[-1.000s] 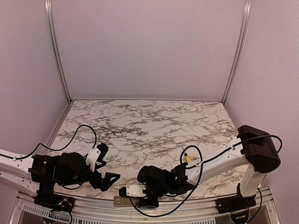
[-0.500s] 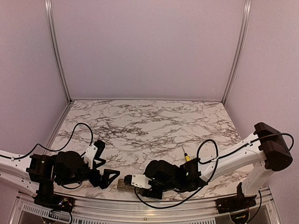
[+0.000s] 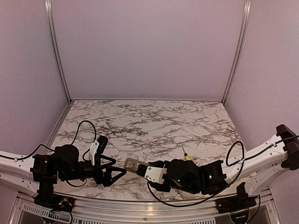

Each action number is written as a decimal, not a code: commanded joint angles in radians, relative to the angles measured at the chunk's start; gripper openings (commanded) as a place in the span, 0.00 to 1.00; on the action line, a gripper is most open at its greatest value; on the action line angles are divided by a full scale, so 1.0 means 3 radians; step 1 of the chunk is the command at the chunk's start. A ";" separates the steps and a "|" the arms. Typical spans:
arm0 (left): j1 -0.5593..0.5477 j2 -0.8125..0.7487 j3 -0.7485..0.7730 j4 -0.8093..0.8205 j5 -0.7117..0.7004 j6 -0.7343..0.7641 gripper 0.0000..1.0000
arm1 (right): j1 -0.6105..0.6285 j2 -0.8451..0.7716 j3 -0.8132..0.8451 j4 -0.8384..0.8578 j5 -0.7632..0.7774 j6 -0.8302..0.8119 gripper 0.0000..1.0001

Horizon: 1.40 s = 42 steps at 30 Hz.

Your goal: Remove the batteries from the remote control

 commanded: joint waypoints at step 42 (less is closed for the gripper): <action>0.0492 0.0560 -0.0149 0.1162 0.1526 -0.0146 0.49 | 0.0309 0.0205 0.0037 0.0730 0.0327 -0.0593 0.22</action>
